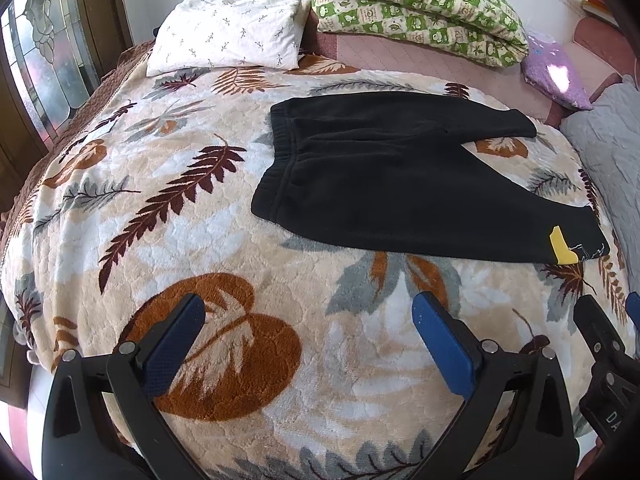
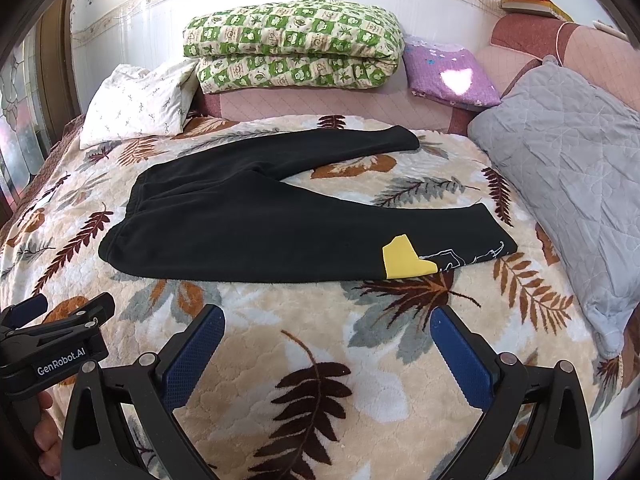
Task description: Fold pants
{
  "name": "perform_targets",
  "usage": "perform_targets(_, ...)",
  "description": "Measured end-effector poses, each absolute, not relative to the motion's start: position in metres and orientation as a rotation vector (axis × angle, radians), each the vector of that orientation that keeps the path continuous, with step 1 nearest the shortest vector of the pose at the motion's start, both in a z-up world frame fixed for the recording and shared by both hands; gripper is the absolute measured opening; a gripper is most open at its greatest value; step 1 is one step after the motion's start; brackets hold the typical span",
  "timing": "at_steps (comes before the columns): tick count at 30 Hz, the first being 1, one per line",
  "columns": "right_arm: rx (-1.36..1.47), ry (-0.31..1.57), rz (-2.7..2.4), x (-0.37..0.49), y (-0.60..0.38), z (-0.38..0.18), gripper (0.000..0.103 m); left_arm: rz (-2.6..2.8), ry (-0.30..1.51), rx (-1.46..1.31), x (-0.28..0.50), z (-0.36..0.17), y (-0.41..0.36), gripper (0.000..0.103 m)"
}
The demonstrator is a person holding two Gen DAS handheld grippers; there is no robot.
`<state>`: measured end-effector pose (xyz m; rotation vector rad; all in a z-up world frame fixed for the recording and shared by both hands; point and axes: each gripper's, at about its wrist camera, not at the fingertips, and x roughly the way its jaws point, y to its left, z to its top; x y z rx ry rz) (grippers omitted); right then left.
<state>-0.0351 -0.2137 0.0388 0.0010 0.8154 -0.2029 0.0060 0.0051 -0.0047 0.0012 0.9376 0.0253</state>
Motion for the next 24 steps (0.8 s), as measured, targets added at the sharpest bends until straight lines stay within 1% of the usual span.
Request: perform_targets(24, 0.008, 0.826, -0.199, -0.0261, -0.2150, 0.0334, 0.103, 0.013, 0.947, -0.003, 0.0109, -0.0033, -0.0001, 0.103)
